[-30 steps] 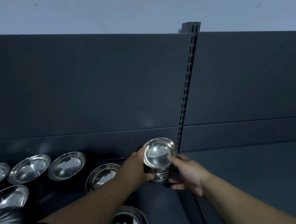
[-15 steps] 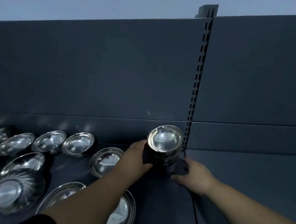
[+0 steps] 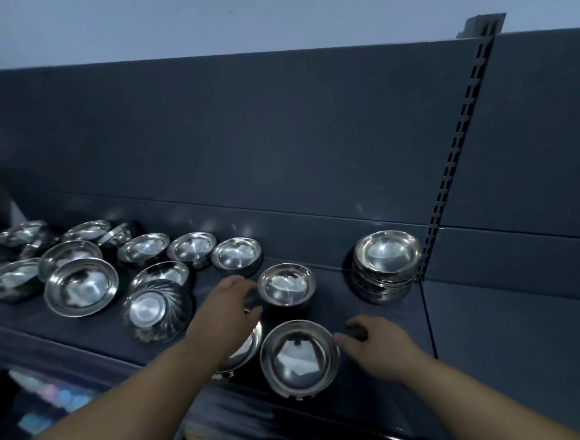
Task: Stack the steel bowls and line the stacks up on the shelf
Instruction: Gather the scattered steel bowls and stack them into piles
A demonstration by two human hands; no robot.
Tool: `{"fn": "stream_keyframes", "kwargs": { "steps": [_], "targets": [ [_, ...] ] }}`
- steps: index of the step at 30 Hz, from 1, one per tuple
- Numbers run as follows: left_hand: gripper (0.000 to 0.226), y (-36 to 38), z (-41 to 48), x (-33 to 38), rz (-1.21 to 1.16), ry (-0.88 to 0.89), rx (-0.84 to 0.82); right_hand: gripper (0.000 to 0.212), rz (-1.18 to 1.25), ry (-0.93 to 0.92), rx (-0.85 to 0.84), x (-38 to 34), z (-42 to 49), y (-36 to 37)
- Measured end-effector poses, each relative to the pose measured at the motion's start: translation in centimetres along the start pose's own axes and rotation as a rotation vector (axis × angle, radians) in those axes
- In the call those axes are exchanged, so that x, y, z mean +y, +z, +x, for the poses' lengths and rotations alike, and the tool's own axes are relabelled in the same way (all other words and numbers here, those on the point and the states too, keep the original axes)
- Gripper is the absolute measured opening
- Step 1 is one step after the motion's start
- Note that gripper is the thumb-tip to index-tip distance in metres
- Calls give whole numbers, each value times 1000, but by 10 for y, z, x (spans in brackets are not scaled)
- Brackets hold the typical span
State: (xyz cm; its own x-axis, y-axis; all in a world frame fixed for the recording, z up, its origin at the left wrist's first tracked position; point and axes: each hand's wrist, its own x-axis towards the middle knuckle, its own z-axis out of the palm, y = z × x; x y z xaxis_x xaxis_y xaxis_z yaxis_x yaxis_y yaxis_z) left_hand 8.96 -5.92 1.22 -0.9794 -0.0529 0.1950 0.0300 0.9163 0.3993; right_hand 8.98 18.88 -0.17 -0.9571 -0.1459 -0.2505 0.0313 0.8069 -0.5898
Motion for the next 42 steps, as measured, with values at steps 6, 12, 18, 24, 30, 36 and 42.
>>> {"fn": "stream_keyframes", "kwargs": {
  "steps": [6, 12, 18, 24, 30, 36, 42],
  "targets": [
    [52, -20, -28, -58, 25, -48, -92, 35, 277, 186, 95, -24, -17, 33],
    [19, -21, -45, -96, -107, 27, -178, 13, 330, 287, 244, -32, -31, 50],
    [39, -17, -37, -90, -206, 81, -312, 16, 399, 403, 465, -34, -56, 47],
    [38, -2, -28, -73, -391, -40, -354, 10, 438, 279, 499, -49, -37, 17],
    [40, -2, -27, -59, -644, -167, -327, 16, 351, 169, 454, -75, -23, 26],
    [46, -3, -15, -55, -510, -182, -297, 9, 211, 52, 336, -88, -1, 38],
    [32, 9, -14, -63, -424, -230, -254, 5, 190, 35, 228, -73, 28, 37]
  ]
}}
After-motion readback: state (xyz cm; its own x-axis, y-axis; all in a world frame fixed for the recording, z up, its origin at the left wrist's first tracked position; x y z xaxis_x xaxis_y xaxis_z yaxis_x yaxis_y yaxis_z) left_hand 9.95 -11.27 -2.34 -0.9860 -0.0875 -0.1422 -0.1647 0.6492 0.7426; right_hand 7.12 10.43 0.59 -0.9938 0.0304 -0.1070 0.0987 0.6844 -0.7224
